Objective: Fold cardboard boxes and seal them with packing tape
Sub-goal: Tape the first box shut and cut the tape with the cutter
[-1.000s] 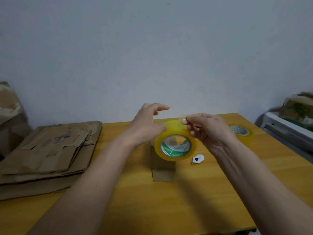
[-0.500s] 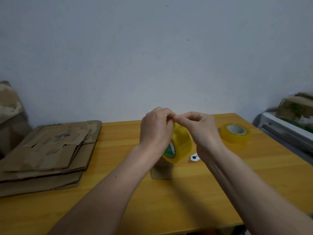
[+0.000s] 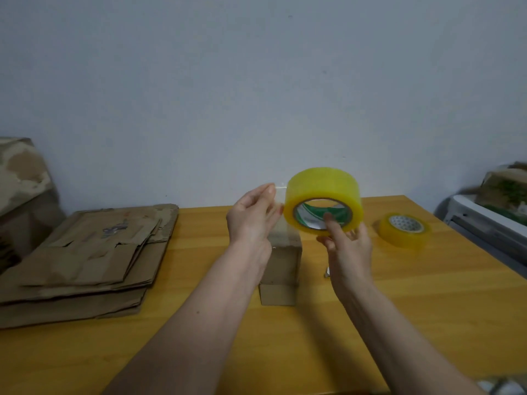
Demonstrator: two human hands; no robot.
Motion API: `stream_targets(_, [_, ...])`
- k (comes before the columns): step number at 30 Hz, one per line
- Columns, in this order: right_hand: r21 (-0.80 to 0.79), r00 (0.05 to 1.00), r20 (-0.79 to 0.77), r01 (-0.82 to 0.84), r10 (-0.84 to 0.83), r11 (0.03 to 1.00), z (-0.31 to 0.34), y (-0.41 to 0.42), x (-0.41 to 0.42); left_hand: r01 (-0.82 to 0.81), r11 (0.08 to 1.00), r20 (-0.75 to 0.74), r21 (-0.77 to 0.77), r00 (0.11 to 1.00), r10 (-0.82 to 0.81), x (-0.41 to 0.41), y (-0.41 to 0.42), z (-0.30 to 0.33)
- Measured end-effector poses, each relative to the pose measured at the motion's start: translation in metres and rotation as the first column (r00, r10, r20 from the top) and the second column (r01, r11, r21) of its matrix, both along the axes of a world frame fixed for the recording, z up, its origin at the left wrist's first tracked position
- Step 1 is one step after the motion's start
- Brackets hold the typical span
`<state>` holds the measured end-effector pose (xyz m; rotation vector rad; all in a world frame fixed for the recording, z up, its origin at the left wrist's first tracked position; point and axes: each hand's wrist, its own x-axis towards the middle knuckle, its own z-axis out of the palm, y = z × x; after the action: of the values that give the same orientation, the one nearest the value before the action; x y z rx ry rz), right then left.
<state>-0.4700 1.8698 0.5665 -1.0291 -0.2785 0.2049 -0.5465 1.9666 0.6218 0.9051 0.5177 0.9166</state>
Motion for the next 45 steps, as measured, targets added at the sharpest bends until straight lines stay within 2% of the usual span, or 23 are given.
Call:
stream_targets(4, [0.088,0.998,-0.029,-0.057,0.060,0.995,0.006,0.002,0.002,0.062,0.997,-0.031,-0.043,0.998,-0.063,-0.002,0.002,-0.008])
stream_targets(6, [-0.015,0.996,0.063,-0.059,0.059,0.998,0.010,-0.002,0.004,0.035,0.999,-0.105,-0.026,0.994,-0.037,-0.003,0.004,-0.013])
stream_targets(8, [-0.154,0.972,0.233,0.032,0.004,0.988,0.012,-0.008,0.012,-0.032,0.999,-0.180,0.018,0.983,0.035,-0.005,0.009,-0.020])
stream_targets(10, [-0.284,0.907,0.418,0.188,-0.056,0.940,0.016,-0.015,0.020,-0.140,0.990,-0.209,0.033,0.967,0.143,-0.010,0.015,-0.023])
stream_targets(12, [-0.369,0.860,0.497,0.325,-0.111,0.871,0.015,-0.023,0.031,-0.235,0.972,-0.207,0.021,0.950,0.234,-0.015,0.024,-0.027])
stream_targets(14, [-0.393,0.857,0.492,0.376,-0.154,0.839,0.009,-0.029,0.038,-0.247,0.968,-0.230,0.041,0.941,0.250,-0.019,0.027,-0.030])
stream_targets(17, [-0.325,0.915,0.291,0.369,-0.279,0.871,0.002,-0.024,0.041,-0.213,0.977,-0.234,0.016,0.949,0.211,-0.018,0.024,-0.037])
stream_targets(19, [-0.309,0.943,0.194,0.322,-0.272,0.895,-0.005,-0.021,0.044,-0.196,0.981,-0.240,-0.009,0.952,0.188,-0.017,0.024,-0.041])
stream_targets(21, [-0.314,0.969,0.165,0.228,-0.183,0.922,-0.014,-0.023,0.046,-0.190,0.981,-0.245,-0.024,0.953,0.179,-0.017,0.025,-0.044])
stream_targets(24, [-0.473,0.954,0.294,0.192,-0.051,0.860,-0.022,-0.027,0.049,-0.217,0.976,-0.306,-0.014,0.930,0.202,-0.017,0.027,-0.052])
stream_targets(27, [-0.572,0.884,0.466,0.341,-0.047,0.746,-0.021,-0.034,0.058,-0.298,0.951,-0.372,-0.080,0.894,0.249,-0.018,0.028,-0.063])
stream_targets(29, [-0.634,0.852,0.523,0.417,-0.037,0.652,-0.023,-0.038,0.064,-0.341,0.931,-0.388,-0.130,0.882,0.268,-0.018,0.032,-0.070])
stream_targets(32, [-0.672,0.872,0.488,0.404,-0.039,0.621,-0.028,-0.040,0.069,-0.305,0.944,-0.435,-0.122,0.872,0.226,-0.015,0.034,-0.076])
stream_targets(36, [-0.687,0.854,0.520,0.435,-0.024,0.583,-0.028,-0.038,0.073,-0.267,0.959,-0.458,-0.098,0.867,0.194,-0.010,0.034,-0.076])
stream_targets(45, [-0.722,0.883,0.469,0.398,-0.022,0.566,-0.040,-0.030,0.085,-0.231,0.969,-0.495,-0.090,0.855,0.158,-0.004,0.046,-0.078])
